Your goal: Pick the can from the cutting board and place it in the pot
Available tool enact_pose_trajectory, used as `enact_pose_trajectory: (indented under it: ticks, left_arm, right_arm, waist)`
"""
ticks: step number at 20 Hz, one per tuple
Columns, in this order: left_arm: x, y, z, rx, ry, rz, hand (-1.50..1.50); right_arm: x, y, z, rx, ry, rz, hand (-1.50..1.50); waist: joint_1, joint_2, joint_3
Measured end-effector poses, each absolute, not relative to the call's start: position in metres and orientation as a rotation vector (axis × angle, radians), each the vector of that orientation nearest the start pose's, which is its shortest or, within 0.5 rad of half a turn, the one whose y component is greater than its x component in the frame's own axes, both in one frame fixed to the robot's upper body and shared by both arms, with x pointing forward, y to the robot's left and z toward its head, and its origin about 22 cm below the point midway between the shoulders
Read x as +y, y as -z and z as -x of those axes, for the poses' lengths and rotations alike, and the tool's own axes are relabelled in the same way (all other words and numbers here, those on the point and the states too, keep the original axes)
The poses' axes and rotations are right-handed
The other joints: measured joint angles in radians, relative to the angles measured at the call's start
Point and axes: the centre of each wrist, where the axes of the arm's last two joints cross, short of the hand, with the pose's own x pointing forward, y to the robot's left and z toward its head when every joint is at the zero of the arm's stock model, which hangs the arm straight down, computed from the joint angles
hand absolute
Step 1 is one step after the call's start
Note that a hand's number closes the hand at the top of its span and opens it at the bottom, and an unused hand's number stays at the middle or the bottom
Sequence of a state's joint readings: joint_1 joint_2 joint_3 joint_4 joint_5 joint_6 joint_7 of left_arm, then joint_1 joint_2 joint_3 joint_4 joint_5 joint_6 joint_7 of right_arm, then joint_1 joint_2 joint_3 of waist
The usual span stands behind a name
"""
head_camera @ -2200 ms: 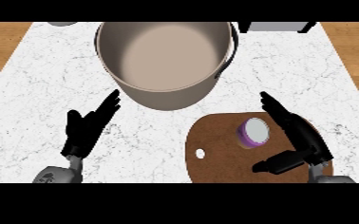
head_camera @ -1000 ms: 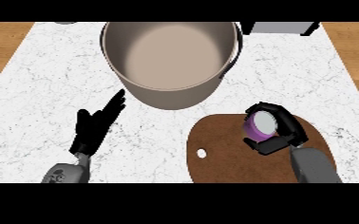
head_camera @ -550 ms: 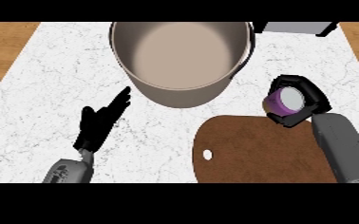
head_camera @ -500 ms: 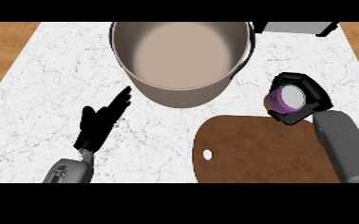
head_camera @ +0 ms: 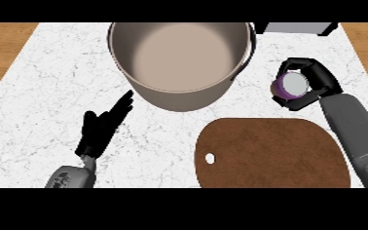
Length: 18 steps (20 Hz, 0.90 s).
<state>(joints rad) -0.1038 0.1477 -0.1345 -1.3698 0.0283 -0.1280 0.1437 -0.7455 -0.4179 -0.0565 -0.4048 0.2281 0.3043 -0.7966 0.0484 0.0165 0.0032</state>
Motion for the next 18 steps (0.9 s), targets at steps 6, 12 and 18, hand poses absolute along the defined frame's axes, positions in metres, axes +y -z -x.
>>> enact_pose_trajectory:
  ticks: [6,12,18]
  left_arm:
    - [0.23,0.023,-0.266,-1.285,0.303,0.071,0.0]
    - [0.233,0.026,-0.261,-1.271,0.291,0.072,0.0]
    - [0.24,0.025,-0.26,-1.271,0.285,0.066,0.0]
  right_arm:
    - [-0.318,-0.037,-0.412,-1.897,-0.751,0.065,1.5]
    - [-0.282,-0.073,-0.436,-1.934,-0.84,0.139,1.5]
    - [-0.227,-0.122,-0.455,-1.921,-0.944,0.187,1.5]
  waist:
    - [-0.021,-0.008,-0.002]
    - [-0.03,-0.013,-0.003]
    - [-0.038,-0.017,-0.004]
